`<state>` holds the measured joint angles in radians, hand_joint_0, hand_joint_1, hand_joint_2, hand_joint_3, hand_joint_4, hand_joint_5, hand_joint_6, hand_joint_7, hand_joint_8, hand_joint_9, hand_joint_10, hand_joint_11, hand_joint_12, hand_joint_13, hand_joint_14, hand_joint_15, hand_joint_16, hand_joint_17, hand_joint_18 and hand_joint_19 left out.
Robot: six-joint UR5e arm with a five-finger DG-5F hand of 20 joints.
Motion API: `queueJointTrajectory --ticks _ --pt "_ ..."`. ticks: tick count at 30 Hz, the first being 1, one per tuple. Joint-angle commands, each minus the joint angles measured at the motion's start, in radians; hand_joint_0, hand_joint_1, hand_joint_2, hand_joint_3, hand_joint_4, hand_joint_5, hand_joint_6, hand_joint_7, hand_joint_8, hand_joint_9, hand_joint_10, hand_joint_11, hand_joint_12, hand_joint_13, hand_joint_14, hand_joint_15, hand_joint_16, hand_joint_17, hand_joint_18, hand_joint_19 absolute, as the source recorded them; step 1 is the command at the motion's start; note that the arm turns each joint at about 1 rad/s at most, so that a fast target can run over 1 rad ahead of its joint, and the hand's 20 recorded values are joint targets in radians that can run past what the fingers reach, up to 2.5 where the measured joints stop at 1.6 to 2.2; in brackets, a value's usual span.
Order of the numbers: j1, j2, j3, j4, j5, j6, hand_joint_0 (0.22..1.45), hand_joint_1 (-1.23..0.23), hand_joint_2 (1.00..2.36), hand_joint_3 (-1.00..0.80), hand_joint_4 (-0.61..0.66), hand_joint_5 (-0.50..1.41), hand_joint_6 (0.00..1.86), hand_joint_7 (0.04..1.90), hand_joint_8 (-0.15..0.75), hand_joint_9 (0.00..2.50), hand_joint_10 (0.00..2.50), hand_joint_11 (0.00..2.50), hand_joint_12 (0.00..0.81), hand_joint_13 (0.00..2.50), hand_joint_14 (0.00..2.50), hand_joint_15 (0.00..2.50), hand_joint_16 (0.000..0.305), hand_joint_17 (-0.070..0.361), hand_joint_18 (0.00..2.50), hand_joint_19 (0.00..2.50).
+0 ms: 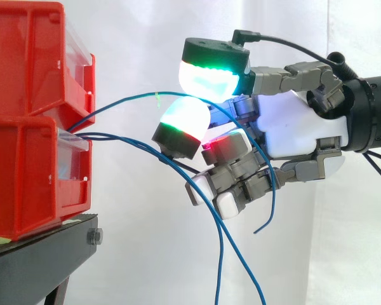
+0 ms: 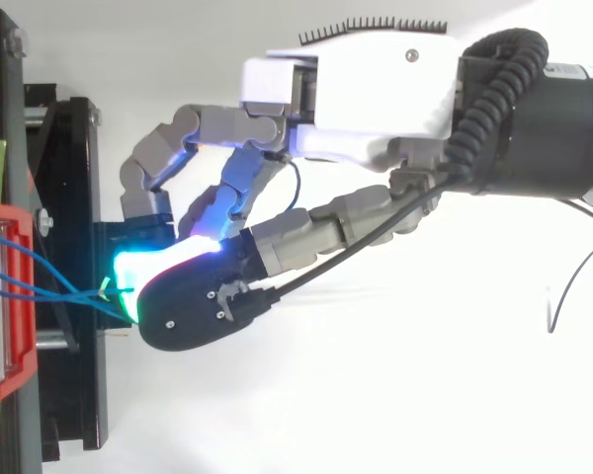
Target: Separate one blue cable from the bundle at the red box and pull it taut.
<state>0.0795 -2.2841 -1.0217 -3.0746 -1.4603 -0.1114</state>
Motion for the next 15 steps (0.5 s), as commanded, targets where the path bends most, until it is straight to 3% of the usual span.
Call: queueJointTrajectory --ticks 1,15 --pt "0.0 0.0 0.0 0.001 0.0 0.036 0.66 -0.77 1.02 -0.21 -0.07 -0.21 0.88 0.95 0.288 1.08 0.02 1.26 0.362 0.84 0.02 0.59 0.04 0.091 0.73 0.63" --pt "0.0 0.0 -0.003 -0.003 0.0 0.059 0.69 -0.79 1.02 -0.25 -0.2 -0.21 0.88 0.98 0.25 1.22 0.02 1.38 0.356 0.88 0.02 0.59 0.04 0.089 0.77 0.65"
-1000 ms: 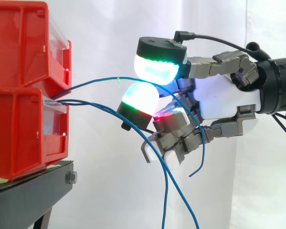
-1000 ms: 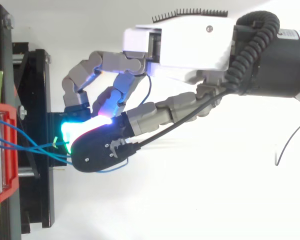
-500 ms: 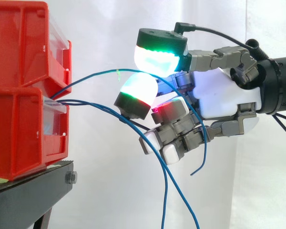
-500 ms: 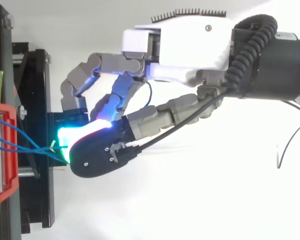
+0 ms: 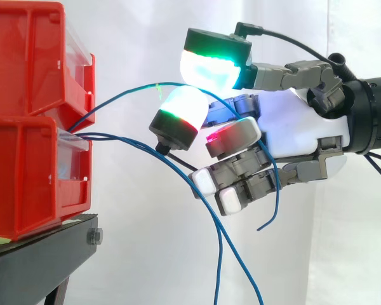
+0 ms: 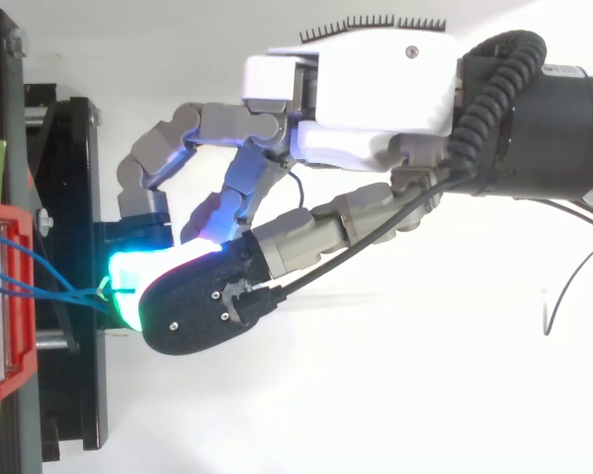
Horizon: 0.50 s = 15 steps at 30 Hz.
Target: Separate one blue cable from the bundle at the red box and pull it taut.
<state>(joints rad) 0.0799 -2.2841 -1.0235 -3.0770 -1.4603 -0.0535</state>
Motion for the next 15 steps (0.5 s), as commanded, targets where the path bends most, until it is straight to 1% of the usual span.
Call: queueJointTrajectory --ticks 1,5,9,12,15 --pt "0.0 0.0 -0.001 0.0 0.0 0.001 0.69 -0.8 1.02 -0.26 -0.2 -0.22 0.88 0.97 0.249 1.23 0.02 1.39 0.355 0.88 0.02 0.6 0.04 0.089 0.77 0.65" --pt "0.0 0.0 -0.001 0.0 0.0 0.001 0.69 -0.81 1.02 -0.27 -0.2 -0.21 0.88 0.98 0.248 1.25 0.02 1.4 0.353 0.88 0.02 0.6 0.04 0.089 0.77 0.65" --pt "0.0 0.0 -0.001 0.0 0.0 0.001 0.69 -0.81 1.02 -0.25 -0.24 -0.21 0.88 0.99 0.244 1.28 0.02 1.42 0.352 0.9 0.02 0.61 0.039 0.088 0.78 0.65" --pt "0.0 0.0 -0.003 0.0 0.0 0.003 0.69 -0.81 1.02 -0.23 -0.31 -0.21 0.88 1.04 0.229 1.35 0.02 1.49 0.351 0.92 0.02 0.61 0.038 0.086 0.8 0.65" --pt "0.0 0.0 -0.003 0.0 -0.002 0.011 0.69 -0.81 1.02 -0.23 -0.32 -0.21 0.88 1.05 0.22 1.32 0.02 1.54 0.35 0.92 0.02 0.62 0.038 0.086 0.8 0.65"
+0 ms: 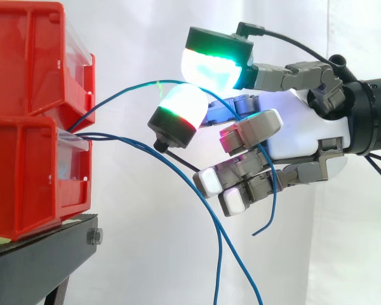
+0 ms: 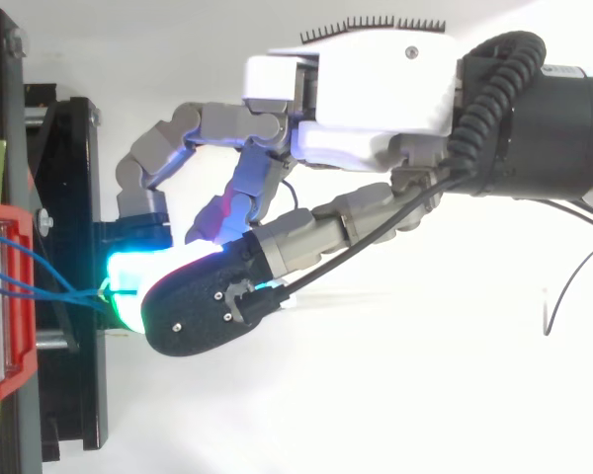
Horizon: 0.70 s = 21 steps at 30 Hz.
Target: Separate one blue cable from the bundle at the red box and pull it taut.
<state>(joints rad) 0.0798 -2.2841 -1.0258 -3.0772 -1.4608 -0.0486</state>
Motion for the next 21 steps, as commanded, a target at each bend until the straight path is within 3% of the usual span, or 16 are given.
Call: queueJointTrajectory --ticks 1,12,15,18,21 --pt "0.001 0.0 0.0 0.0 -0.001 0.007 0.69 -0.81 1.02 -0.23 -0.32 -0.21 0.88 1.04 0.22 1.26 0.02 1.58 0.35 0.92 0.02 0.64 0.038 0.086 0.8 0.65" --pt "0.0 0.0 -0.007 0.0 -0.004 0.026 0.7 -0.81 1.02 -0.23 -0.35 -0.21 0.88 1.04 0.216 1.09 0.02 1.91 0.343 1.04 0.03 0.94 0.038 0.085 0.82 0.67" --pt "0.0 0.0 -0.005 0.003 -0.004 0.026 0.7 -0.81 1.02 -0.22 -0.34 -0.21 0.89 1.04 0.217 1.04 0.2 1.91 0.313 1.1 0.03 1.12 0.038 0.086 0.85 0.79" --pt "0.0 0.0 -0.007 0.003 -0.004 0.027 0.7 -0.81 1.02 -0.22 -0.32 -0.21 0.89 1.04 0.221 0.92 0.76 1.77 0.272 1.17 0.02 1.43 0.038 0.085 0.93 0.95" --pt "0.0 0.0 -0.007 0.003 -0.012 0.032 0.71 -0.81 1.02 -0.22 -0.32 -0.21 0.89 1.03 0.223 0.88 0.98 1.73 0.271 1.21 0.01 1.63 0.038 0.086 0.98 1.02"
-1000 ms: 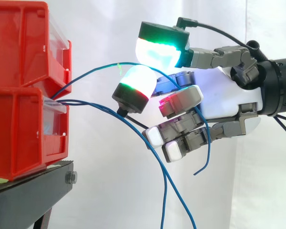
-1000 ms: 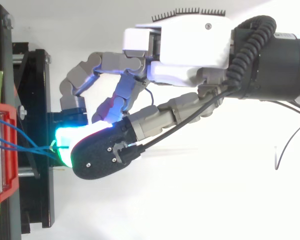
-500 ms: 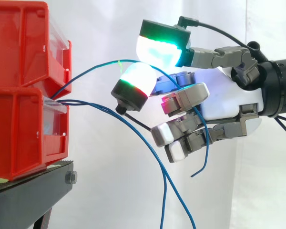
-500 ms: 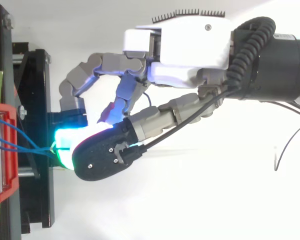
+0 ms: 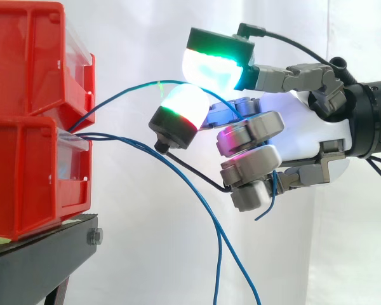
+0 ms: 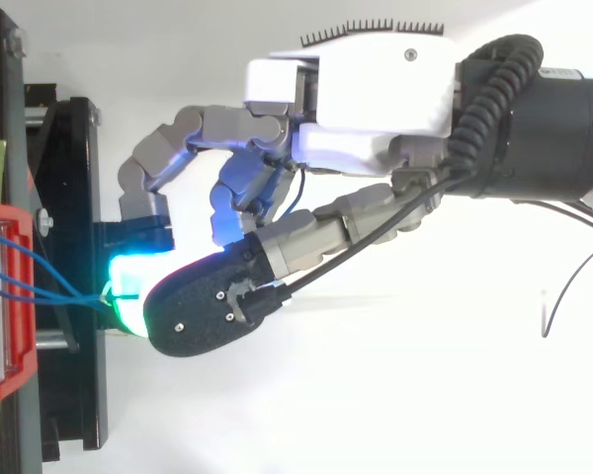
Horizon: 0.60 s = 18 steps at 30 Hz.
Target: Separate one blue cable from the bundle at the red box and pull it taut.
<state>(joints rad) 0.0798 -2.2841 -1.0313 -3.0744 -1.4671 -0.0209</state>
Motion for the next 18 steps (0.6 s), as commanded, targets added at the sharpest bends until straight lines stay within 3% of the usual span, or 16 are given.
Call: queueJointTrajectory --ticks 1,3,8,13,18 --pt "0.0 0.0 -0.001 0.0 -0.007 0.007 0.71 -0.81 1.02 -0.22 -0.32 -0.21 0.89 1.03 0.221 0.88 1.01 1.7 0.259 1.23 0.01 1.73 0.038 0.085 0.99 1.06" --pt "0.0 0.0 -0.001 0.0 -0.009 0.01 0.71 -0.81 1.02 -0.22 -0.32 -0.21 0.89 1.04 0.225 0.87 1.06 1.69 0.272 1.23 0.08 1.8 0.036 0.081 1.03 1.16" --pt "0.0 0.0 -0.003 0.0 -0.018 0.019 0.71 -0.82 1.02 -0.22 -0.33 -0.21 0.89 1.03 0.227 0.84 1.16 1.62 0.271 1.13 0.54 1.75 0.036 0.081 1.07 1.24" --pt "-0.002 0.0 -0.003 0.0 -0.027 0.044 0.69 -0.81 1.02 -0.17 -0.39 -0.2 0.89 1.05 0.22 0.86 1.37 1.59 0.27 1.07 1.2 1.62 0.033 0.073 1.14 1.34" --pt "-0.002 0.0 -0.004 0.005 -0.033 0.073 0.69 -0.81 1.02 -0.17 -0.45 -0.19 0.88 1.05 0.207 0.84 1.6 1.58 0.265 1.02 1.62 1.52 0.031 0.069 1.19 1.41"
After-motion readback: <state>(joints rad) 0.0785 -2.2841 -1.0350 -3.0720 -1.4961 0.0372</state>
